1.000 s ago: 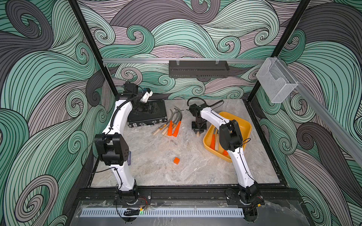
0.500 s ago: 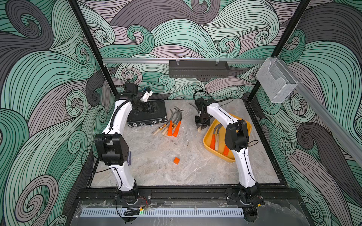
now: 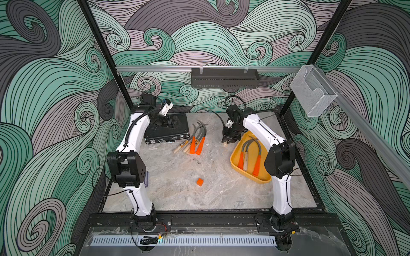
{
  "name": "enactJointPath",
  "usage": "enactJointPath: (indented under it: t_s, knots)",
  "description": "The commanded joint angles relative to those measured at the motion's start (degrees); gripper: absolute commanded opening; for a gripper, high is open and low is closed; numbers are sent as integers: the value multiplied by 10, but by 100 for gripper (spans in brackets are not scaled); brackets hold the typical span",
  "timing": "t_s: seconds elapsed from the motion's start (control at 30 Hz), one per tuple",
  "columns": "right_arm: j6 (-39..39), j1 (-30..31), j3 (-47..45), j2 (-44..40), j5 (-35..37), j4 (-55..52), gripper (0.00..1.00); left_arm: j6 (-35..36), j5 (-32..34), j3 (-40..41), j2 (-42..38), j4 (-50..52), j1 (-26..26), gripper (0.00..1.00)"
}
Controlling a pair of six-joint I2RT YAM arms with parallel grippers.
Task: Put small sickles into storage boxes
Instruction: Pick up the sickle at the center of the board.
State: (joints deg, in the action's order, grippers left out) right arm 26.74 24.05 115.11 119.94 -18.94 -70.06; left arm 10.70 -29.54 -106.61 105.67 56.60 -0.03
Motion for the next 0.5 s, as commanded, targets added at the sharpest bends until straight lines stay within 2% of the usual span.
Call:
enactJointPath:
  t_s: [0.0,0.2,0.47]
  knots:
    - [-21,-7,-38,-41,-43,-7,0,6,-15,-30,0,25,0,97]
    - [-40,-8,-146,-124,-70,-4,0,-1,-16,-34,-1,20,2,97]
    - [-31,-11,-212,-200,-94,-1,0,-19,-8,-47,4,10,4,97]
